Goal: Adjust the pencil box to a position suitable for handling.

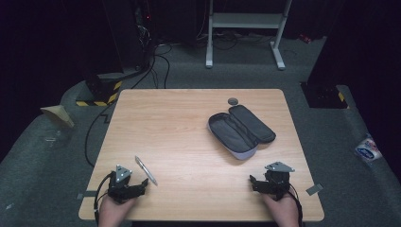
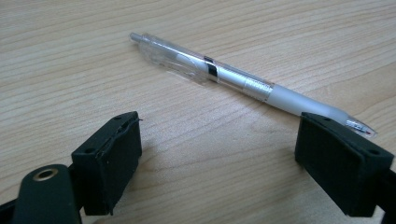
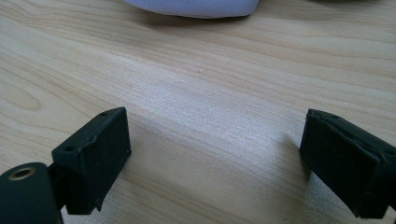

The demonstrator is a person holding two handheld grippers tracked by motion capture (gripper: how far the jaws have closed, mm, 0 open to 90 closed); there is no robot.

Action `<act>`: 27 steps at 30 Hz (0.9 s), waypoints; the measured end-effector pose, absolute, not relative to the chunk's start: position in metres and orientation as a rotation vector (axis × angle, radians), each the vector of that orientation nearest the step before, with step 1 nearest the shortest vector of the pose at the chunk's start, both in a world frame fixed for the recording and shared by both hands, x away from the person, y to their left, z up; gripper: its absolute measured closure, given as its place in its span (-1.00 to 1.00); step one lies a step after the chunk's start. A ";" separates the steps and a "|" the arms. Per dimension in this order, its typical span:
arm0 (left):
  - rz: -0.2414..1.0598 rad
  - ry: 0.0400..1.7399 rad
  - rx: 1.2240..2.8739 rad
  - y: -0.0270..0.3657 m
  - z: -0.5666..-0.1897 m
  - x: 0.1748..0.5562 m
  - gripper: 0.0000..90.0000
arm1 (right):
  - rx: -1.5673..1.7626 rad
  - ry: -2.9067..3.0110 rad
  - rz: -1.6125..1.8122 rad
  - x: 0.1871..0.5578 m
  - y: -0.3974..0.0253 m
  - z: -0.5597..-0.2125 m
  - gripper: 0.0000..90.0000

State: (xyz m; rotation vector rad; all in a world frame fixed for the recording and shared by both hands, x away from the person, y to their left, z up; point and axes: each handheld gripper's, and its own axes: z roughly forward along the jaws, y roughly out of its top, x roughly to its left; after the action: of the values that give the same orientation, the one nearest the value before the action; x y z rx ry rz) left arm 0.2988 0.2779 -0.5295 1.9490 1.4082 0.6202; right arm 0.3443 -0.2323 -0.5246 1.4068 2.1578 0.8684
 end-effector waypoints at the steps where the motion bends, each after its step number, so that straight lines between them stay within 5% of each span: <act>1: 0.622 1.408 1.947 0.278 -0.530 0.299 -0.66 | 1.408 2.157 0.868 0.344 -0.232 -0.525 -0.81; 11: 0.630 1.405 1.929 0.277 -0.529 0.296 -0.50 | 1.407 2.158 0.868 0.344 -0.232 -0.525 -0.81; 27: 0.609 1.374 1.958 0.278 -0.530 0.299 -0.61 | 1.402 2.159 0.872 0.342 -0.233 -0.524 -0.75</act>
State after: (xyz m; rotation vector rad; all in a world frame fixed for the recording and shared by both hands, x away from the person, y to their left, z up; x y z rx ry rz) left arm 0.2985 0.2781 -0.5296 1.9580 1.3739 0.6092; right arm 0.3424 -0.2325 -0.5243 1.4022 2.1591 0.8716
